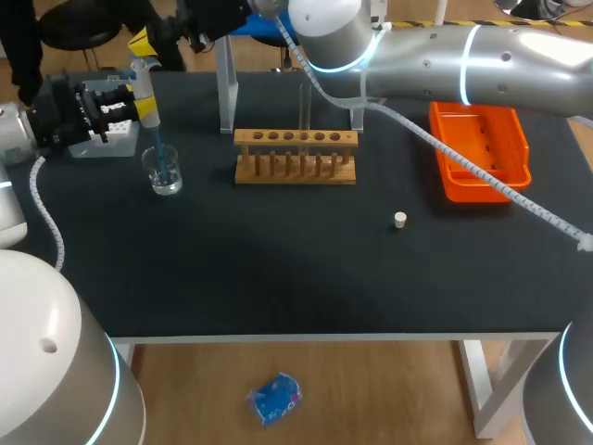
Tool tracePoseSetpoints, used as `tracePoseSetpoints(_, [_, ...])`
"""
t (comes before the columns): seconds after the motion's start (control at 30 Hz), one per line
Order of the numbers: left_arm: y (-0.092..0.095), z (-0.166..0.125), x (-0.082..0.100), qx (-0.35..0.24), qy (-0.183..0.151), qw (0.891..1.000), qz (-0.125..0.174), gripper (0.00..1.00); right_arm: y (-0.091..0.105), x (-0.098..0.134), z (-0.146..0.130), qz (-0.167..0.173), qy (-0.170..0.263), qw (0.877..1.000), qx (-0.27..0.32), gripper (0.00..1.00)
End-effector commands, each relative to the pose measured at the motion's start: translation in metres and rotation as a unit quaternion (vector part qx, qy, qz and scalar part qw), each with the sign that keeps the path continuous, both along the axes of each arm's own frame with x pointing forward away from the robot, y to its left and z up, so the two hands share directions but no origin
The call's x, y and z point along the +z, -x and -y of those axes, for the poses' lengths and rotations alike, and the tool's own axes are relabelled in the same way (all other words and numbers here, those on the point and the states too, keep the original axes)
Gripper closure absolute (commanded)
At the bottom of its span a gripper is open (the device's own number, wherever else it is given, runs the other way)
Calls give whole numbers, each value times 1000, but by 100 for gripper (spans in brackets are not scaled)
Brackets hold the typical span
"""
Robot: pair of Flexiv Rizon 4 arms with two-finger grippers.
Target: Invert the test tube, pick up the pipette, mount the tip to pipette, aspirate from beaker and dispense into the tube, eject the tip, return the pipette, and cap with the stopper.
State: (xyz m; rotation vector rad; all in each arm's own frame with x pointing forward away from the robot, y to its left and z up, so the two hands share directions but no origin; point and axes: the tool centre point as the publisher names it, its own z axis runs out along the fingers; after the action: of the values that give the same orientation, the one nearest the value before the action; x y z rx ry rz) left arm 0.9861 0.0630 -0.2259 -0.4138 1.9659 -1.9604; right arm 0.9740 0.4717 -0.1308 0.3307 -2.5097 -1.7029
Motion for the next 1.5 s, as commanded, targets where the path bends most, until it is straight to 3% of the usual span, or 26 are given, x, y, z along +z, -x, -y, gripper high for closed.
tracePoseSetpoints(0.03, [0, 0, 0, 0, 1, 1000, 1, 100, -5, 0, -1, 0, 3, 1000, 1, 100])
tracePoseSetpoints(0.77, [0, 0, 0, 0, 1, 1000, 1, 100, -12, -2, -4, 3, 1, 1000, 1, 100])
tracePoseSetpoints(1.5, [0, 0, 0, 0, 1, 1000, 1, 100, -8, -7, -1, -2, 7, 1000, 2, 100])
